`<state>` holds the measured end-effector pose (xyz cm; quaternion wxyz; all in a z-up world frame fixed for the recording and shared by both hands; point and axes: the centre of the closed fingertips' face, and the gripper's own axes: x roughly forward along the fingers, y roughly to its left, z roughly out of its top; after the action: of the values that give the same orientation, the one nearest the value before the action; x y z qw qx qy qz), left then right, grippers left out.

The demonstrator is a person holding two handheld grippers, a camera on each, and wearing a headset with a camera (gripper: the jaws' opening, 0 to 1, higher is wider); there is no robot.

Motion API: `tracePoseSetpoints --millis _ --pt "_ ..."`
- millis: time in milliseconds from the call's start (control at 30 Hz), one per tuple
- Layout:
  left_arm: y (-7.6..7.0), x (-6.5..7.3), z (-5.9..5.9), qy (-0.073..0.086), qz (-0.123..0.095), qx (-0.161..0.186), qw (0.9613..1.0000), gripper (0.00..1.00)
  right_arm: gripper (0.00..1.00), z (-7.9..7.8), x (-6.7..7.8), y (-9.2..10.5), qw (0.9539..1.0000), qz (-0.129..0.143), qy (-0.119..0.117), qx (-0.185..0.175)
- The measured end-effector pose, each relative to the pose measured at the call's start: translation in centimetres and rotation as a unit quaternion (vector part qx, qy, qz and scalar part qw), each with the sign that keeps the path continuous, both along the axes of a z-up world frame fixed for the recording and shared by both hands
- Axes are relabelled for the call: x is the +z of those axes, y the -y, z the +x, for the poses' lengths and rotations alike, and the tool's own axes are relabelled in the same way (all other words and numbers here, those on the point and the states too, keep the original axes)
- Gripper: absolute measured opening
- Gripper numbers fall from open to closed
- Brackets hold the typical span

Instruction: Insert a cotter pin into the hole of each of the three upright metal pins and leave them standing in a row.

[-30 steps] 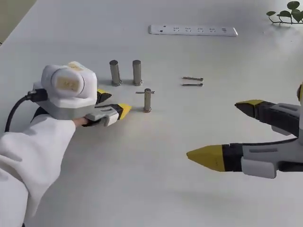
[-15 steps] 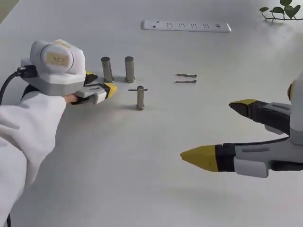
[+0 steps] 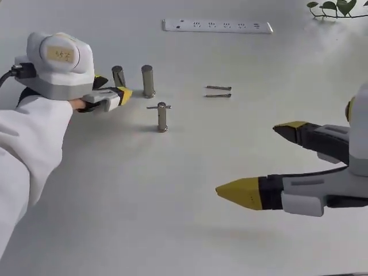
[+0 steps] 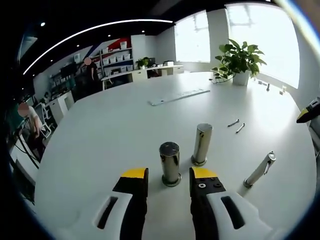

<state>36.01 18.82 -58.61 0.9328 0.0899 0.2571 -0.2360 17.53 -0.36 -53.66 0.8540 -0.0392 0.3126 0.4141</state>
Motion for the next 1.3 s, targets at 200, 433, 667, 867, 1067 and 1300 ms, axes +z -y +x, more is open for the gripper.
tracePoseSetpoints --millis 200,433,667,867,1067,1300 --pt "0.5 0.2 0.6 0.001 0.004 -0.008 1.0 0.28 0.97 -0.1 0.2 -0.1 0.9999 -0.004 0.003 0.01" --pt "0.6 -0.3 0.8 -0.007 0.009 -0.013 0.9998 0.22 0.97 0.4 0.6 0.5 1.0 -0.003 0.007 -0.001" --pt "0.9 -0.6 0.8 -0.008 0.019 -0.019 0.9996 0.15 0.96 0.1 0.5 1.0 0.9999 -0.01 0.005 -0.001" --pt "0.8 -0.6 1.0 -0.007 0.016 -0.017 0.9997 0.13 0.95 0.1 0.5 1.3 0.9999 -0.012 0.005 -0.006" --pt "0.8 -0.4 1.0 -0.004 0.017 -0.016 0.9997 0.12 0.94 0.1 0.6 1.3 0.9999 -0.012 0.007 -0.004" --pt "0.6 0.8 -0.1 -0.003 0.004 -0.008 1.0 0.11 0.94 0.2 0.8 1.3 0.9999 -0.011 0.009 -0.006"
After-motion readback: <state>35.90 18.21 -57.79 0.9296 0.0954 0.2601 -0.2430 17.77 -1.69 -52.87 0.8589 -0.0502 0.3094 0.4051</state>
